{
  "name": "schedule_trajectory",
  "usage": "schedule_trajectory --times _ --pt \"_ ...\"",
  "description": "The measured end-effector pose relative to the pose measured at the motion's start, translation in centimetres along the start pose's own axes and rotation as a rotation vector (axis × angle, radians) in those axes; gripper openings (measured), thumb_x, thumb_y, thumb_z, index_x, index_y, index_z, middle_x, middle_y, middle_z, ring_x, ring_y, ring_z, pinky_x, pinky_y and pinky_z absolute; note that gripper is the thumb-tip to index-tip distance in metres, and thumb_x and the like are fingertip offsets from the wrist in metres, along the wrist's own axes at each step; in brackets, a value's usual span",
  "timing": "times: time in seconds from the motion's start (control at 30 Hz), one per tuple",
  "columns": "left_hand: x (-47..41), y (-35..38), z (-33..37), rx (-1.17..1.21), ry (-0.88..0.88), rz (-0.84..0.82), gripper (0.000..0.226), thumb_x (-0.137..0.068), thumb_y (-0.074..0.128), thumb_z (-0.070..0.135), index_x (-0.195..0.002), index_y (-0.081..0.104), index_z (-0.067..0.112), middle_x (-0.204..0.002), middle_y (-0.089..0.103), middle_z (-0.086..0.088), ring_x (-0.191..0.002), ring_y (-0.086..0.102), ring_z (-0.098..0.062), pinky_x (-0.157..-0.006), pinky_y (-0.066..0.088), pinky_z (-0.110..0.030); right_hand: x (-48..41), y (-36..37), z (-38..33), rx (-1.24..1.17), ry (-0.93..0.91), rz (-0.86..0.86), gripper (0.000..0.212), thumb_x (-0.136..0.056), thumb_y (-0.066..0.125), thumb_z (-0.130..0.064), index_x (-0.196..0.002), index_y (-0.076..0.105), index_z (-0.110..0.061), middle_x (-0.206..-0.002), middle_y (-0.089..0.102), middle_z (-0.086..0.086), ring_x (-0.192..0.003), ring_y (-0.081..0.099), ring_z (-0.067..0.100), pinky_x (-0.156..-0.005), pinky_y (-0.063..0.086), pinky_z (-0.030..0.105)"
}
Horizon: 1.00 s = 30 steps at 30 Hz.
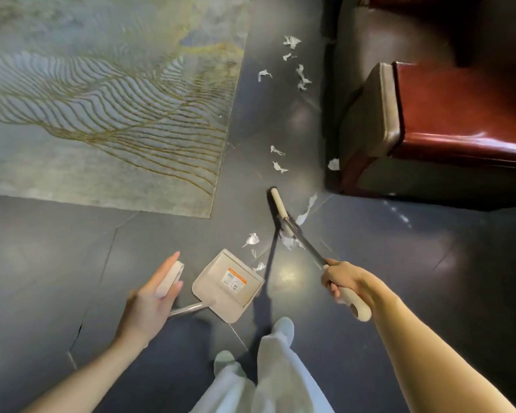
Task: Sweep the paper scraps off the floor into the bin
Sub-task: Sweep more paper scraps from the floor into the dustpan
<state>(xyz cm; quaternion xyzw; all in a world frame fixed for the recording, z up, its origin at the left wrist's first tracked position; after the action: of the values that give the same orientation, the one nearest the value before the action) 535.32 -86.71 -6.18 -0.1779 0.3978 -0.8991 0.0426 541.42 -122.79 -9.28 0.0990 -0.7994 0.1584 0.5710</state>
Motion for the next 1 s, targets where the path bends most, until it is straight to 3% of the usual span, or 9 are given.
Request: schedule_trajectory --times 0.13,0.23,0.37,0.5,0.57,0.7,0.77,0.83,1.0 --pt "-0.2 -0.2 -0.7 0.055 -0.083 -0.052 0.052 -0.093 0.058 0.029 -0.129 0.039 0.062 -0.105 0.069 -0.009 -0.093 0.062 -0.034 -0.080 0.045 -0.032 3.2 1.4 1.6 0.090 -0.015 0.002 0.065 -0.087 0.046 0.004 -0.145 0.037 -0.025 -0.073 0.050 0.012 -0.046 0.041 0.013 -0.043 0.042 0.021" --pt "0.1 -0.7 -0.9 0.098 -0.115 -0.064 0.057 -0.094 0.057 0.030 -0.119 0.034 0.075 -0.105 0.066 0.004 -0.092 0.061 -0.023 -0.079 0.043 -0.029 5.0 1.7 1.8 0.096 -0.040 0.029 0.068 -0.087 0.047 0.005 -0.147 0.034 -0.024 -0.064 0.049 0.011 -0.043 0.041 0.013 -0.041 0.042 0.021" --pt "0.5 -0.9 -1.0 0.179 -0.122 -0.024 0.052 -0.094 0.058 0.023 -0.135 0.043 0.050 -0.110 0.062 0.010 -0.082 0.056 -0.015 -0.079 0.039 -0.024 6.4 2.1 1.5 0.168 -0.097 0.100 0.059 -0.087 0.049 0.004 -0.139 0.041 -0.023 -0.057 0.051 0.009 -0.043 0.044 0.015 -0.042 0.043 0.022" --pt "0.9 -0.5 -0.6 0.168 -0.106 -0.025 0.052 -0.094 0.058 0.022 -0.136 0.043 0.048 -0.102 0.064 0.003 -0.058 0.046 -0.010 -0.070 0.041 -0.027 3.9 2.4 1.5 0.240 -0.056 0.227 0.017 -0.089 0.051 -0.002 -0.105 0.056 -0.001 -0.062 0.053 0.012 -0.048 0.047 0.018 -0.046 0.045 0.024" --pt "0.5 -0.2 -0.4 0.180 -0.108 -0.027 0.052 -0.094 0.058 0.023 -0.135 0.042 0.050 -0.105 0.063 0.007 -0.068 0.053 -0.012 -0.075 0.042 -0.026 1.5 2.7 2.2 0.245 0.005 0.255 0.017 -0.091 0.048 -0.003 -0.107 0.053 0.000 -0.061 0.051 0.013 -0.048 0.045 0.020 -0.046 0.041 0.025" --pt "-0.5 0.1 -0.1 0.156 -0.101 -0.023 0.052 -0.094 0.057 0.025 -0.135 0.041 0.053 -0.106 0.060 0.009 -0.096 0.060 -0.020 -0.082 0.042 -0.026 -1.3 3.9 3.6 0.321 0.132 0.180 0.012 -0.085 0.045 -0.004 -0.094 0.052 0.000 -0.050 0.048 0.009 -0.054 0.044 0.022 -0.061 0.039 0.031" --pt "-0.8 0.2 -0.1 0.153 -0.098 -0.026 0.052 -0.094 0.057 0.025 -0.135 0.041 0.052 -0.110 0.063 0.005 -0.101 0.060 -0.023 -0.084 0.042 -0.027 -1.4 4.9 4.1 0.362 0.112 0.146 0.026 -0.084 0.046 -0.002 -0.109 0.053 0.000 -0.050 0.051 0.008 -0.053 0.047 0.023 -0.052 0.042 0.027" --pt "-1.0 0.3 -0.1 0.143 -0.085 -0.020 0.052 -0.094 0.057 0.024 -0.136 0.041 0.050 -0.115 0.065 -0.002 -0.105 0.060 -0.025 -0.087 0.043 -0.029 -1.3 5.8 4.6 0.291 0.078 0.111 0.043 -0.088 0.053 -0.003 -0.130 0.046 -0.005 -0.063 0.050 0.007 -0.053 0.048 0.020 -0.038 0.042 0.020" --pt "-1.2 0.1 0.3 0.125 -0.010 0.016 0.055 -0.092 0.060 0.019 -0.137 0.044 0.045 -0.108 0.068 -0.013 -0.092 0.059 -0.035 -0.087 0.047 -0.040 2.1 7.4 5.7 0.281 0.144 -0.004 0.044 -0.092 0.045 0.002 -0.130 0.041 -0.018 -0.061 0.042 0.008 -0.039 0.037 0.013 -0.039 0.032 0.018"
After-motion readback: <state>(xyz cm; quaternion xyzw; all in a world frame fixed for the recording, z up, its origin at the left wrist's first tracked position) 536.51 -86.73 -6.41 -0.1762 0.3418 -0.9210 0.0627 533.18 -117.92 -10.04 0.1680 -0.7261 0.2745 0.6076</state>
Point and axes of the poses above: each hand's wrist, its own x-axis away from the middle knuckle, its own y-axis out of the palm, z = x × y, the point moved 1 cm from there along -x, towards the middle knuckle
